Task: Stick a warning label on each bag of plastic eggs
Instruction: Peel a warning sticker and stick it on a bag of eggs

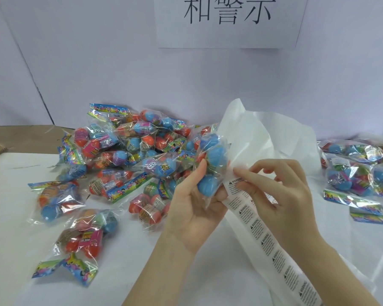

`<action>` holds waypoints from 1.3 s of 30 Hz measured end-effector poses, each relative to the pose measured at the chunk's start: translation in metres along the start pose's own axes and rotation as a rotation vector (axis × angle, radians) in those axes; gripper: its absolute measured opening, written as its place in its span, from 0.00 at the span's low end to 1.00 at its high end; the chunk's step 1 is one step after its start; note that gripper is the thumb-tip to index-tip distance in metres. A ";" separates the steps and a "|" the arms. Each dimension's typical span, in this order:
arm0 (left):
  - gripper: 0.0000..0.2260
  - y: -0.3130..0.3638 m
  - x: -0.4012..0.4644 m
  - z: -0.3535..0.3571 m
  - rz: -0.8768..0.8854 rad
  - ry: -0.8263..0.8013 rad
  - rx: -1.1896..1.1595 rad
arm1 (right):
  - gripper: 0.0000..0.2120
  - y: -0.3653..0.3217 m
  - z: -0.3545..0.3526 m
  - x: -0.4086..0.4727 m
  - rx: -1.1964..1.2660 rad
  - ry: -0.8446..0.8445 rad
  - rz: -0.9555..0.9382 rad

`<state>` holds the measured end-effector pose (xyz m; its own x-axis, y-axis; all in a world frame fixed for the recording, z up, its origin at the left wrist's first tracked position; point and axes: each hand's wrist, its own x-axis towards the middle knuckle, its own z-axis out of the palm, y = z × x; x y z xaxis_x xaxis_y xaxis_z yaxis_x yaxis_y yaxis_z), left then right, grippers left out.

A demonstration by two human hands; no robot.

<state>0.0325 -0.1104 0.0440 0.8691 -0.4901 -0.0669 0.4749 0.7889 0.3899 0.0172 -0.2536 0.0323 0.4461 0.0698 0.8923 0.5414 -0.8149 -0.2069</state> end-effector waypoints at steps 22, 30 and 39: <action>0.16 -0.001 0.000 0.003 -0.021 0.038 0.033 | 0.08 0.008 -0.002 0.000 0.063 -0.054 -0.045; 0.15 -0.006 -0.002 0.006 -0.053 0.053 -0.020 | 0.03 0.008 -0.002 -0.001 -0.006 0.041 -0.061; 0.18 -0.005 -0.003 0.009 -0.063 0.065 -0.077 | 0.06 0.006 0.000 -0.003 -0.028 0.056 -0.080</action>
<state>0.0258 -0.1162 0.0507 0.8433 -0.5162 -0.1494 0.5356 0.7848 0.3119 0.0193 -0.2585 0.0288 0.3611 0.1041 0.9267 0.5533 -0.8239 -0.1231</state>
